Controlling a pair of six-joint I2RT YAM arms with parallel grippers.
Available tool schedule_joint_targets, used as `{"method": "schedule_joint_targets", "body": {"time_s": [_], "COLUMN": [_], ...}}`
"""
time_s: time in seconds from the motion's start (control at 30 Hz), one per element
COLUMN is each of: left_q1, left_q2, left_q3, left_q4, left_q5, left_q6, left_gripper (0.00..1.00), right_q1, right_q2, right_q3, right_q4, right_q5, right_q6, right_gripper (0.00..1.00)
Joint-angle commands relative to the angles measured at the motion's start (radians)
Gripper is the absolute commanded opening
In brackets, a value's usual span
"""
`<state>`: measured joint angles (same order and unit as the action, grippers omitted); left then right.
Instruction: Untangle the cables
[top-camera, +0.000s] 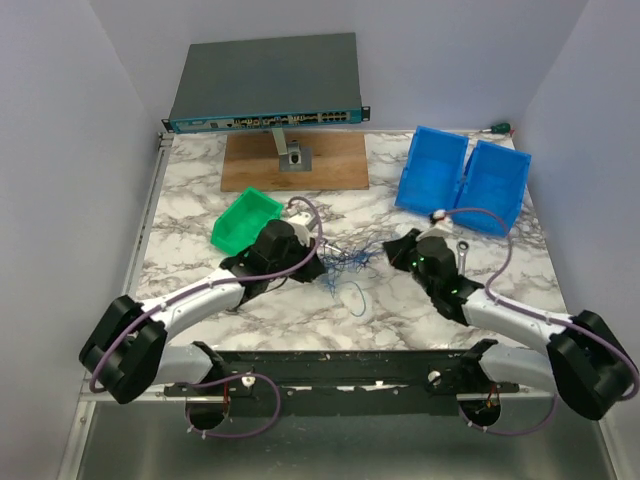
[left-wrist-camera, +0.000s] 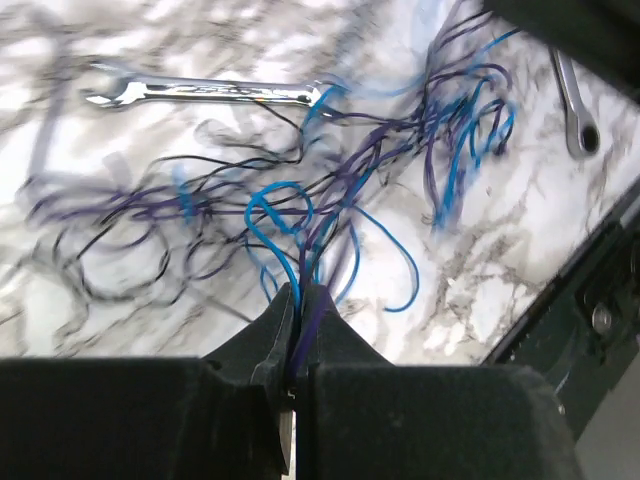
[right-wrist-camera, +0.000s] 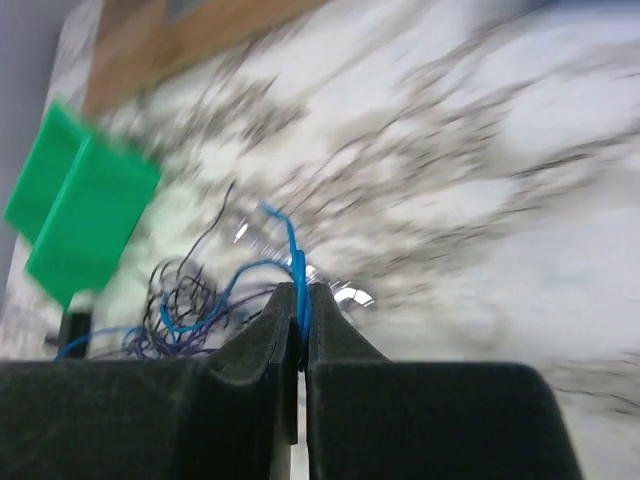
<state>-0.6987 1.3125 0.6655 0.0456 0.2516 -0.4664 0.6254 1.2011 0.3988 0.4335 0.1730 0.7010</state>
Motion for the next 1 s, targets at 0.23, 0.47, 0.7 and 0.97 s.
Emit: {"method": "schedule_joint_targets", "body": {"time_s": [0.23,0.47,0.7,0.97], "left_q1": [0.225,0.228,0.224,0.219], "left_q2": [-0.278,-0.398,-0.415,-0.513], "left_q3": [-0.229,-0.269,-0.248,-0.227], "left_q4": [-0.069,-0.062,-0.079,-0.175], "left_q5": [-0.126,-0.19,-0.06,-0.16], "left_q6": [-0.122,-0.119,-0.052,-0.052], "left_gripper": [0.0,0.0,0.26,0.85], "right_q1": [-0.05,-0.05,-0.05,-0.051], "right_q2": [-0.287,-0.272,-0.248,-0.168], "right_q3": [-0.123,-0.089,-0.135,-0.103], "right_q4": [-0.232,-0.293,0.021,0.024], "right_q5": [0.687,0.718,0.196,0.109], "right_q6": [0.126,0.149,-0.146,-0.175], "right_gripper": [0.01,0.01,0.62,0.8]}}
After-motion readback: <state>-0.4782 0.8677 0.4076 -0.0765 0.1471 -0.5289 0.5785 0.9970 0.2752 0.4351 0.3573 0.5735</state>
